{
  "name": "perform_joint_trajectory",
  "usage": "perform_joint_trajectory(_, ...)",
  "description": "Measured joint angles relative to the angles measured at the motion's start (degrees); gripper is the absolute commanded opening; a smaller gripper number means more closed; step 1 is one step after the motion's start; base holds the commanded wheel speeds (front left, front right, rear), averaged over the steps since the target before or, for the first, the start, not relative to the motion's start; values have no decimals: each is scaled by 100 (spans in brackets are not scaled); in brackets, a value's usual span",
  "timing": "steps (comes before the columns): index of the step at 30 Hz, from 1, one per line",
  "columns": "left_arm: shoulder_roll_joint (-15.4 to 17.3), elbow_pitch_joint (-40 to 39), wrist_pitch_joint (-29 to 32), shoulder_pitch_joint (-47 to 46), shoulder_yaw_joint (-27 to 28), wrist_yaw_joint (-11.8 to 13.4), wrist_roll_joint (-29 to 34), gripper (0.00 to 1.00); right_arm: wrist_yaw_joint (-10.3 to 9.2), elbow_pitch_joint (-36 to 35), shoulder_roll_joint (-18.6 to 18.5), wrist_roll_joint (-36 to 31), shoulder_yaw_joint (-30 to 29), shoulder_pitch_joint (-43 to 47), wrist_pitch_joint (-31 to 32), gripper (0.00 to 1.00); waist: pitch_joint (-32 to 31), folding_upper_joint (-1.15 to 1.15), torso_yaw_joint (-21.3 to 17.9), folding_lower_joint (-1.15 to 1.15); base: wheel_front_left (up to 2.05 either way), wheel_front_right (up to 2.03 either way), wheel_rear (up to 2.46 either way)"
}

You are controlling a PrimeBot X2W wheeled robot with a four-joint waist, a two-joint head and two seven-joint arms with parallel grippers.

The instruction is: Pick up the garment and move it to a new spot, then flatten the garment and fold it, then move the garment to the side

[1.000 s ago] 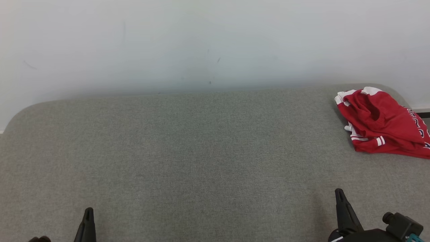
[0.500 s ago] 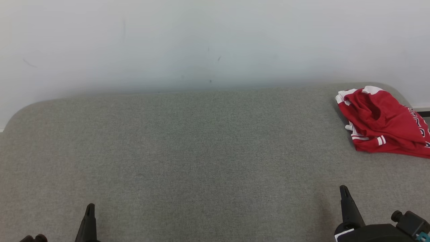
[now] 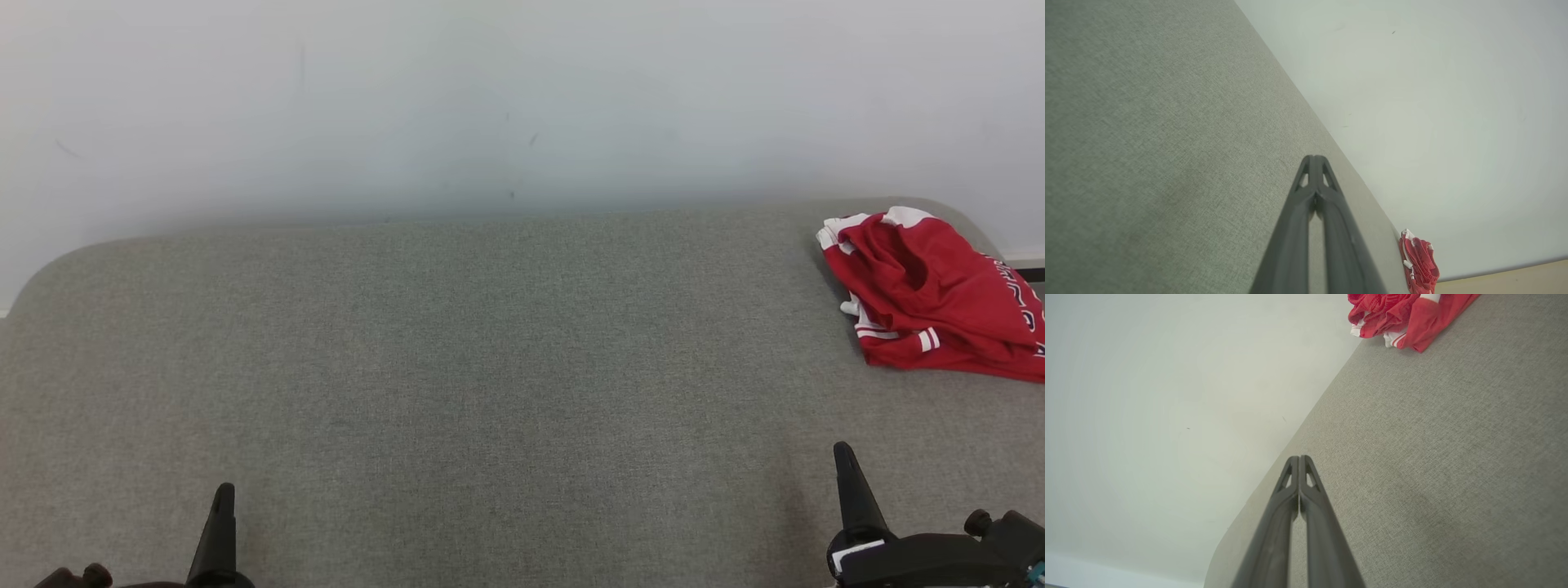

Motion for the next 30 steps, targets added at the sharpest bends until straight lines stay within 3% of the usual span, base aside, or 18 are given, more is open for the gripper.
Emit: perform_joint_trajectory(30,-85,44,428,-232,80,-93,-1596,0,0,0,-4,1726,-210,-184,405,0,62,0,14,0,0,0,0)
